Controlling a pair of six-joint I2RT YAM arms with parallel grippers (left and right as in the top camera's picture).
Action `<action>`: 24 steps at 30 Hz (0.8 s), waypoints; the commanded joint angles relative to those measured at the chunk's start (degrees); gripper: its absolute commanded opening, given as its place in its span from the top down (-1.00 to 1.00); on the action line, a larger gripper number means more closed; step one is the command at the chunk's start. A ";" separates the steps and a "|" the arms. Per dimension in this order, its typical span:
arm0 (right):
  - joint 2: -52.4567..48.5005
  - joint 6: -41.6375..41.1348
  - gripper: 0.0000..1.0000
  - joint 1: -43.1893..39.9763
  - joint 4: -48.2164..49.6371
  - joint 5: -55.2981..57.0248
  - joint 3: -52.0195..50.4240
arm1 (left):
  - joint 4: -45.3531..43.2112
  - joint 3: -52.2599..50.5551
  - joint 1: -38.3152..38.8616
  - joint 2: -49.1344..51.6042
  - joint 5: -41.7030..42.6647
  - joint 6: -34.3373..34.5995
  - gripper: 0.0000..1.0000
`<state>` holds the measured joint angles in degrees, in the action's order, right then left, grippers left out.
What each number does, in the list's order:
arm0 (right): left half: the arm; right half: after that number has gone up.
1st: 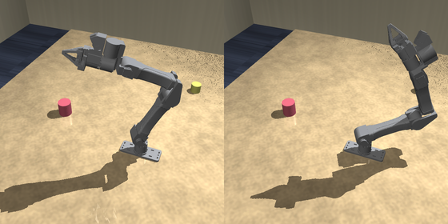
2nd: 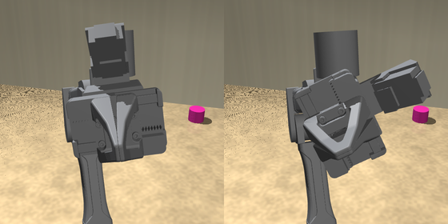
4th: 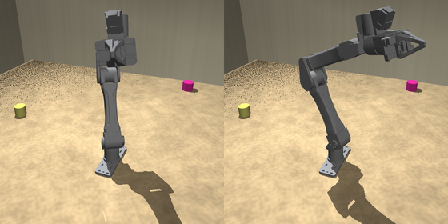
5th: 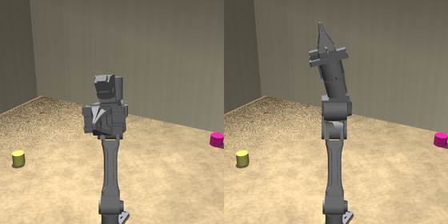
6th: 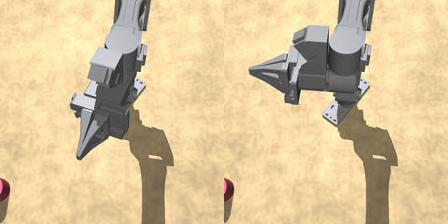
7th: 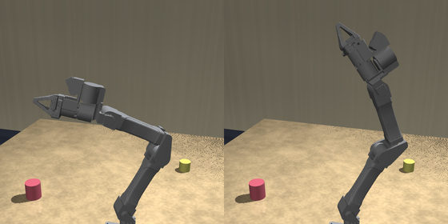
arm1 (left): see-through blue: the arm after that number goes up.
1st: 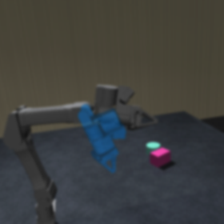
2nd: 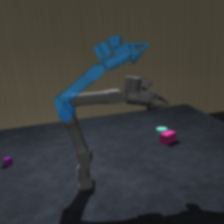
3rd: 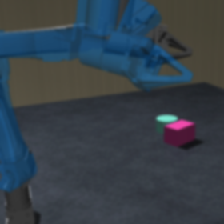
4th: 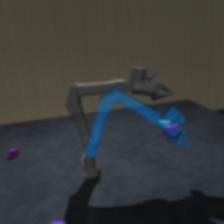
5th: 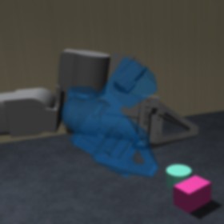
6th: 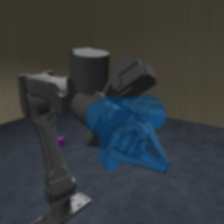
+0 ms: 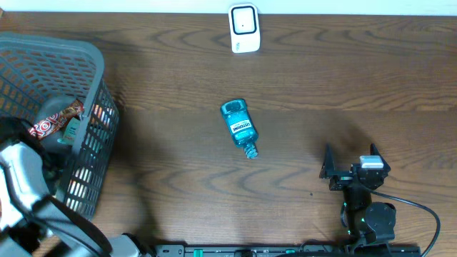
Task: Scan the item barcode
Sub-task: 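Return left gripper to basket and grasp the yellow snack bag, then place the yellow snack bag right of the mouthwash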
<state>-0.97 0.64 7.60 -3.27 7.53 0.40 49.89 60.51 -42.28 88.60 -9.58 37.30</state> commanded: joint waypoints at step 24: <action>0.22 0.28 -0.99 0.33 -0.20 0.50 -0.09 | -23.67 16.22 58.29 -22.53 28.33 4.92 0.85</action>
<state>-0.99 0.64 7.60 -3.27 7.53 0.40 27.92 76.42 8.97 60.01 21.82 44.93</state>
